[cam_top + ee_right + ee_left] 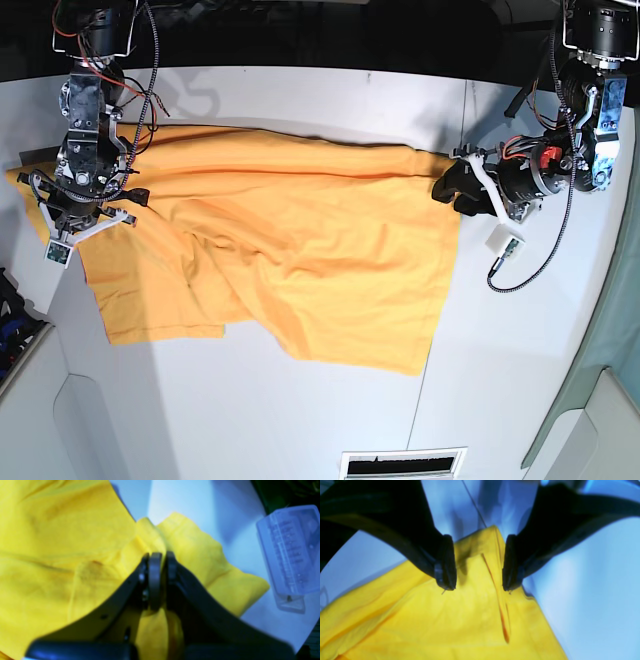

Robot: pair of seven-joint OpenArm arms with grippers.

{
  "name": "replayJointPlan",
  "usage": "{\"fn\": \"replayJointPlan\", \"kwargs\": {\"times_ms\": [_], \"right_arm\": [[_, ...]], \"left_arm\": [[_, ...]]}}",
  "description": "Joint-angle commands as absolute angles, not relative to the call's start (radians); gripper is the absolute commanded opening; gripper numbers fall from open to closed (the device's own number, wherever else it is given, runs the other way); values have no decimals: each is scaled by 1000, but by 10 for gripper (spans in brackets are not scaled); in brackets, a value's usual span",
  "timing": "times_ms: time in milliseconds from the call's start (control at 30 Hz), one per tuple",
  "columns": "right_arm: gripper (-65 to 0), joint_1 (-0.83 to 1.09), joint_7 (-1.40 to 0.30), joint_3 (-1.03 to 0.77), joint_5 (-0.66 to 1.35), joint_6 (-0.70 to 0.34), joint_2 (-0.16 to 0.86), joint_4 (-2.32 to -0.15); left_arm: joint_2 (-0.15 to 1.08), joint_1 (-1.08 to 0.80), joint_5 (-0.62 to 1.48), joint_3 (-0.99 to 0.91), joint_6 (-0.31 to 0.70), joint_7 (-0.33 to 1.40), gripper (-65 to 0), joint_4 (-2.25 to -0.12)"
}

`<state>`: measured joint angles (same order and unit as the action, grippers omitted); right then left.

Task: Layout the t-shirt on the table in an organized manner, then fold the t-shirt properly
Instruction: 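Pull the grippers apart and drag the shirt away from the robot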

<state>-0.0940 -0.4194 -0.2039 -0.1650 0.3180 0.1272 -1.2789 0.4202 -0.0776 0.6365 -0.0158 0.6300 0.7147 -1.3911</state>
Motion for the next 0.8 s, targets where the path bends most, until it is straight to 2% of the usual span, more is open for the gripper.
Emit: {"fn": "replayJointPlan", "kwargs": {"times_ms": [0,100,333,467,600,667,767], "right_arm": [[-650,-110,-393,-207,-175,317,135,-1300],[-650,-110,-393,-207,-176,317,136,-1300],[-650,-110,-393,-207,-175,317,135,-1300],[-650,-110,-393,-207,-170,317,135,-1300],[-650,-110,-393,-207,-146,282,135,-1300],[-650,-114,-392,-207,-144,237,135,-1301],[-650,-121,-393,-208,-140,236,139,-1318]], "left_arm": [[432,-81,651,-21,659,712,-317,-1408],[432,-110,654,-21,698,712,-317,-1408],[432,-122,700,-21,698,696,-329,-1408],[424,-121,699,-21,698,673,-447,-1408],[404,-121,701,-21,698,651,-634,-1408],[399,-116,727,-21,698,651,-650,-1409],[409,-111,799,-23,698,683,-650,-1445]]}}
